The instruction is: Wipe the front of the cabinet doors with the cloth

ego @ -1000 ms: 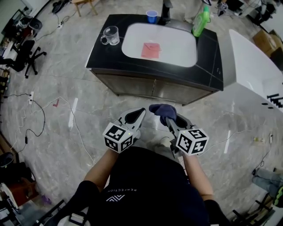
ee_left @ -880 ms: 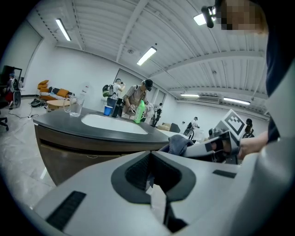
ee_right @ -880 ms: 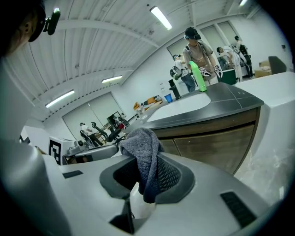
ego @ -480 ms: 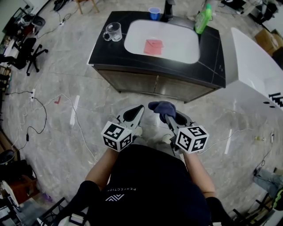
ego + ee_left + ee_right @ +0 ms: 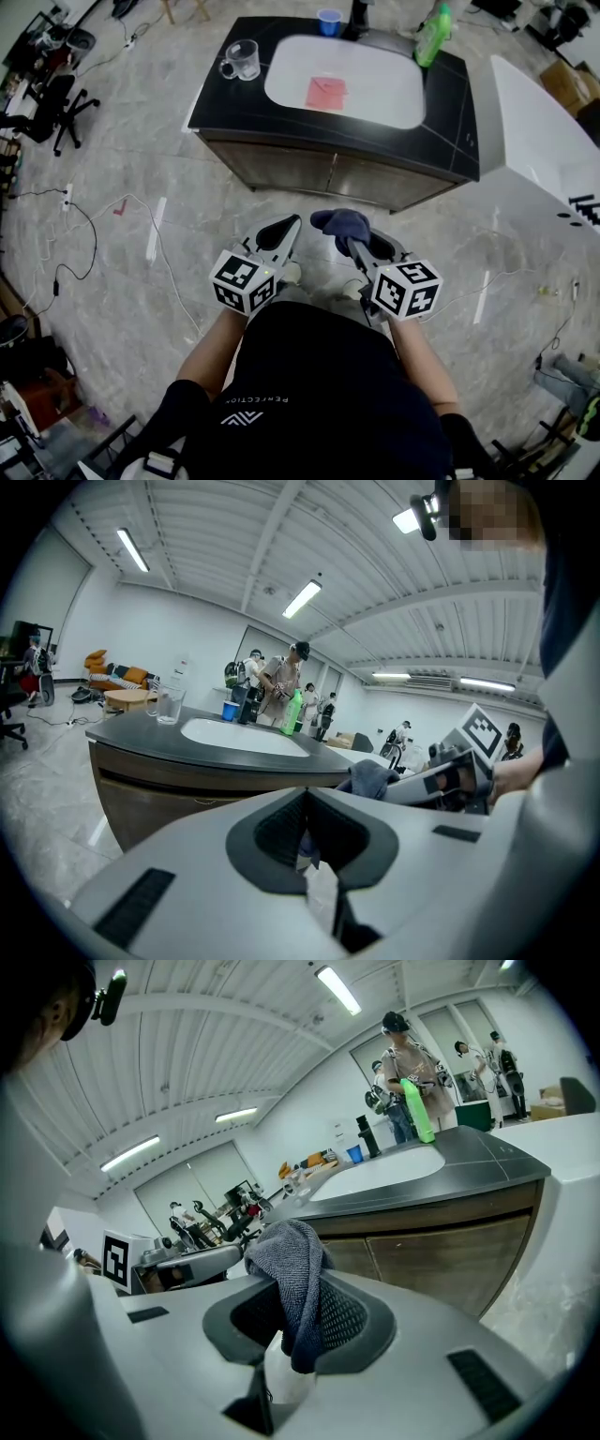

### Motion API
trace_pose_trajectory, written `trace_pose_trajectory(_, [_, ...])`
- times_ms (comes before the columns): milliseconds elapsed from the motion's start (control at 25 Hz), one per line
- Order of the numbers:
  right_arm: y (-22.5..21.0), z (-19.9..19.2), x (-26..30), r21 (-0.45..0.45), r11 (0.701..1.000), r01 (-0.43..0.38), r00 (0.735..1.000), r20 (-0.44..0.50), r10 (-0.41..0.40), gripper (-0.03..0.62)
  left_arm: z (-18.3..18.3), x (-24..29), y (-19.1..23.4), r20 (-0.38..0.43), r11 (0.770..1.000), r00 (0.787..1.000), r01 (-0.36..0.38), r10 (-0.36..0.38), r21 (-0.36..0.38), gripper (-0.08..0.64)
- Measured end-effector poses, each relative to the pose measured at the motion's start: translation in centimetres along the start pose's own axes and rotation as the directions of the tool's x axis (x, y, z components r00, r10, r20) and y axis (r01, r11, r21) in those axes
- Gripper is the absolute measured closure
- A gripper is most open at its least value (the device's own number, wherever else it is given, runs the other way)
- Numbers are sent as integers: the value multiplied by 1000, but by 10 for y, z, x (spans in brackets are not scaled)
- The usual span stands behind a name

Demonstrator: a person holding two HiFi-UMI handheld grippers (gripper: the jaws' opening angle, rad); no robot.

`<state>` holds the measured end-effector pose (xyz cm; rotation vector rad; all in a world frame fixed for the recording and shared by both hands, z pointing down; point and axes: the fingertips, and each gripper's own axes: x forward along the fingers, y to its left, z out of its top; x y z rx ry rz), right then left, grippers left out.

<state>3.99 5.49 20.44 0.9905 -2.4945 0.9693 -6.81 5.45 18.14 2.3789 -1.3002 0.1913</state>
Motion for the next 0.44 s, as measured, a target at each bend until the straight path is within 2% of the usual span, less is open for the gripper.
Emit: trace_pose_trajectory(440, [-3, -4, -3, 12, 1000, 7, 1000, 3, -7, 508, 1, 0, -3, -3, 1000, 1000, 17, -17, 7, 561])
